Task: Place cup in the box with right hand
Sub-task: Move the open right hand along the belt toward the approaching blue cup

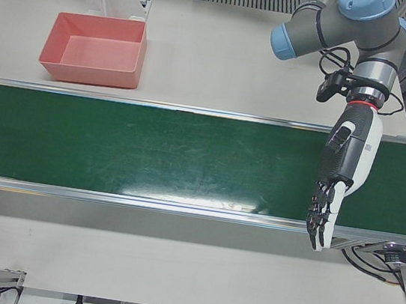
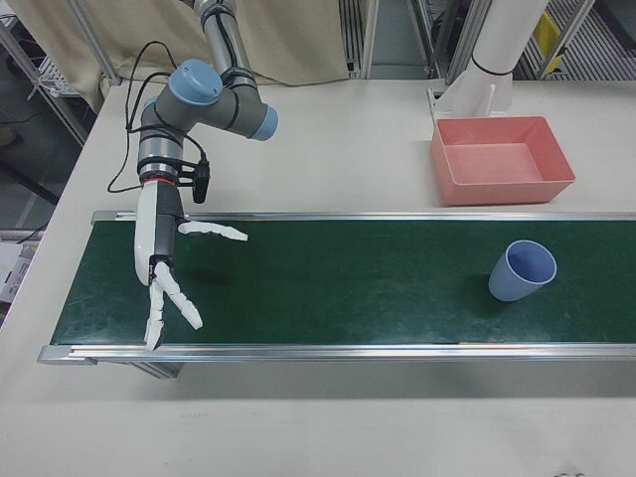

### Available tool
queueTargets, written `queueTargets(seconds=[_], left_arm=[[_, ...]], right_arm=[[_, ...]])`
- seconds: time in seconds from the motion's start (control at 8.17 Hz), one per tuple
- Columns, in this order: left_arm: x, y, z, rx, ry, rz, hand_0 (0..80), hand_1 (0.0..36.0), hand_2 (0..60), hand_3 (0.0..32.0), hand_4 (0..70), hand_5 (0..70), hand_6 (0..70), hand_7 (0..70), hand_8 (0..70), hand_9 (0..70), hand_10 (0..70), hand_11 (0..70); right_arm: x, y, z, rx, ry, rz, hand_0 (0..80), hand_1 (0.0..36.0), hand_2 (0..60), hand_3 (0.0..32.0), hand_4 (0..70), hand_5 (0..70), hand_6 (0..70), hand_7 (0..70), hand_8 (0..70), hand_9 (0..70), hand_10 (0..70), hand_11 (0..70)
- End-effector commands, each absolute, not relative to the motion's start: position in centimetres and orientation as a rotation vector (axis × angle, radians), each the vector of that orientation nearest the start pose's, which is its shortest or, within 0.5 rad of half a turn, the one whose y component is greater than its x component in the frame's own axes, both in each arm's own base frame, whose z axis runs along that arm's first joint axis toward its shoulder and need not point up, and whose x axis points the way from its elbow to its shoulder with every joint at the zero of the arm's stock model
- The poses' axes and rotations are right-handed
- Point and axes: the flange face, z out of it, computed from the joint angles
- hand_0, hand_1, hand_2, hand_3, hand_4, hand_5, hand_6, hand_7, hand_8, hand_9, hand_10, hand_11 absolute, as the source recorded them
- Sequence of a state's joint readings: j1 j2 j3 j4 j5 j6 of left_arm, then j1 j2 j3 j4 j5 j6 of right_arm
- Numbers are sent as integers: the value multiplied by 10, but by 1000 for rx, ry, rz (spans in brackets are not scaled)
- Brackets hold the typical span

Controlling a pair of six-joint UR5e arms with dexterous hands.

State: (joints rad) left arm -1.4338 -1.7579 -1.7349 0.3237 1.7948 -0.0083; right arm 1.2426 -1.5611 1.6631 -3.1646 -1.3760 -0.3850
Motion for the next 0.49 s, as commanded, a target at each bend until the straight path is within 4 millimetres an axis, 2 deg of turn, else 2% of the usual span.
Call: queueTargets(seconds=[0.0, 0.37], left_arm=[[-35, -557, 542, -379, 2054, -2000, 0, 0, 0, 0, 0, 0, 0, 0, 0, 0, 0, 0], [-35, -557, 542, -378, 2053, -1999, 0, 0, 0, 0, 0, 0, 0, 0, 0, 0, 0, 0]], right_arm=[[-20, -521, 640, -297, 2576, -2328, 466, 170, 131, 0, 0, 52, 18, 1, 35, 31, 0, 0], [-23, -521, 640, -287, 2582, -2327, 462, 164, 132, 0, 0, 50, 18, 7, 36, 31, 0, 0]])
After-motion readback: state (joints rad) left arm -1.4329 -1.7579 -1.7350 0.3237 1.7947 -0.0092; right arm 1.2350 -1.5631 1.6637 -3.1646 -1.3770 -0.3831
